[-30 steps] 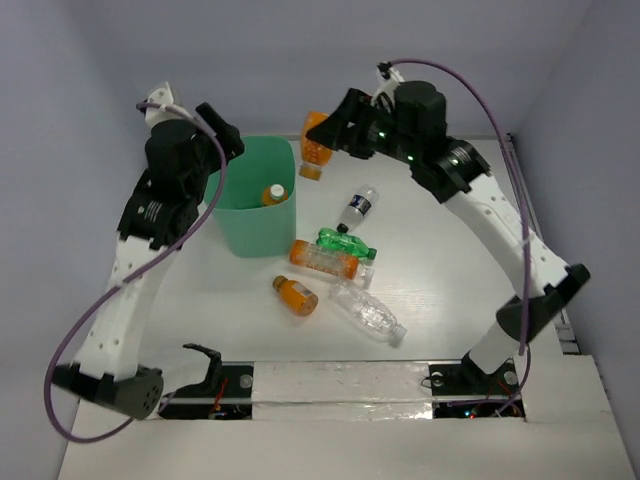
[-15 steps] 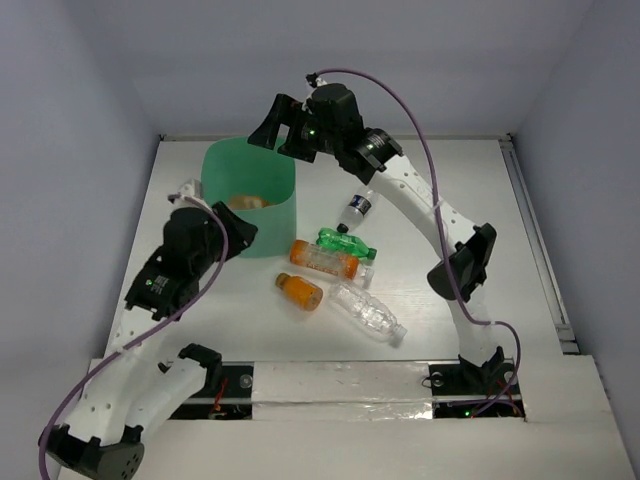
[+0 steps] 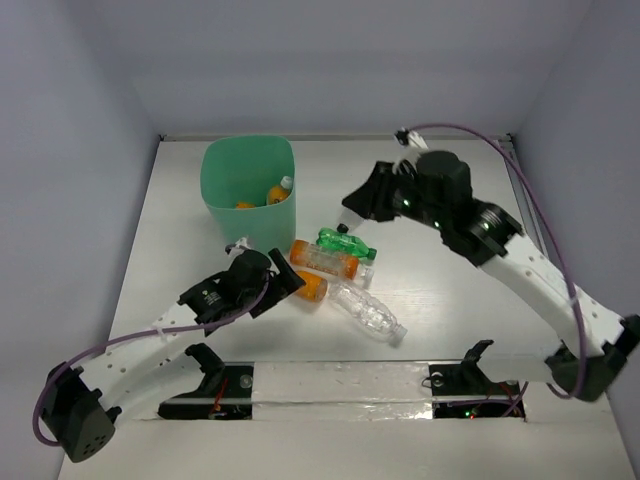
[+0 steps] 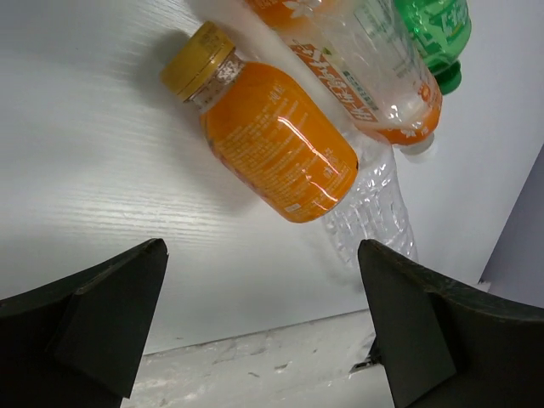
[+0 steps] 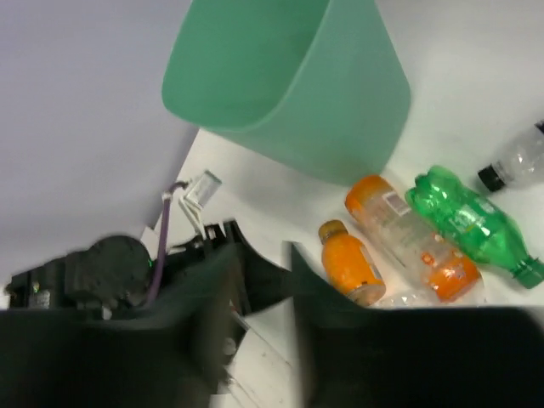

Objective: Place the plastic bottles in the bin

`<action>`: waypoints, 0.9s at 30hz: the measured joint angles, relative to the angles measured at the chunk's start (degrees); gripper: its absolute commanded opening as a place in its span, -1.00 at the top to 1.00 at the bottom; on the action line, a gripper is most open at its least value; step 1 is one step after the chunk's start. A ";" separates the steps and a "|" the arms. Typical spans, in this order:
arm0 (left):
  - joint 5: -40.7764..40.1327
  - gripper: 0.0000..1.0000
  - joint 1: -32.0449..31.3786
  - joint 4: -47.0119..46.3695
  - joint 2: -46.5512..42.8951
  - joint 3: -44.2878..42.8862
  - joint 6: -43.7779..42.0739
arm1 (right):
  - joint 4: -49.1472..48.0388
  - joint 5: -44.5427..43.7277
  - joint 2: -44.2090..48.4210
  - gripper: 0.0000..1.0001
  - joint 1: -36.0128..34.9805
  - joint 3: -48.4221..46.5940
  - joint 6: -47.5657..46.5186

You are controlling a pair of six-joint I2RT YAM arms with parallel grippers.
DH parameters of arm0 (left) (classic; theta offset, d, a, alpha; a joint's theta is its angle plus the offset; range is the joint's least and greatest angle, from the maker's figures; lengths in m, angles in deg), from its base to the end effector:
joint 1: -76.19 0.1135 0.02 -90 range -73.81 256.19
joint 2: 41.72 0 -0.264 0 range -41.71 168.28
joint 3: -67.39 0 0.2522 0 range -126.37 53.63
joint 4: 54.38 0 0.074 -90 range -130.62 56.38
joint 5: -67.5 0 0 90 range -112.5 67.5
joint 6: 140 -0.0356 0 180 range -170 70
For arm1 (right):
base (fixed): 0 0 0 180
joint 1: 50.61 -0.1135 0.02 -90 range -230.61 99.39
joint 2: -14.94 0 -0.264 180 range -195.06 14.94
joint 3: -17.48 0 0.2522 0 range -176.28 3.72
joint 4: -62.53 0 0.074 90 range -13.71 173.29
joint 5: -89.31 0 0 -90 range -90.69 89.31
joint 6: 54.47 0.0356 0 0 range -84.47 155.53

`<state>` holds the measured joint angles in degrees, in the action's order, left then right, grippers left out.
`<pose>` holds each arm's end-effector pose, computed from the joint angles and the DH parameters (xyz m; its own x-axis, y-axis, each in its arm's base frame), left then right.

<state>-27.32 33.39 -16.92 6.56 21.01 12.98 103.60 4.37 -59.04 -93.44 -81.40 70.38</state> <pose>0.1348 -0.1208 0.2328 -0.7721 -0.4949 -0.3987 -0.1286 0.7361 -0.6646 0.2040 0.1934 0.4429 -0.5901 0.2292 -0.7741 -0.4900 0.6604 0.5690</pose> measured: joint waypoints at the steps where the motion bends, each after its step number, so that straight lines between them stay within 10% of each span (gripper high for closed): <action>1: -0.42 -0.91 0.00 -0.63 0.13 0.50 1.16 | -0.15 -0.04 3.87 -0.13 0.02 4.52 -0.20; 5: -1.33 -0.93 0.00 -4.22 3.13 0.83 4.61 | 0.68 0.00 16.98 -0.75 0.00 22.69 -1.53; 19: -3.30 -0.88 0.00 -13.60 17.20 0.83 11.39 | 8.46 1.81 32.02 -0.88 0.00 44.89 0.57; 27: -6.27 -0.38 -0.11 -15.37 21.42 0.92 13.62 | 7.45 1.75 20.20 -0.89 0.00 44.89 0.22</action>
<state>-33.59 33.28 -32.28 27.98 21.93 26.60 111.05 6.12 -38.84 -93.44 -36.51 70.60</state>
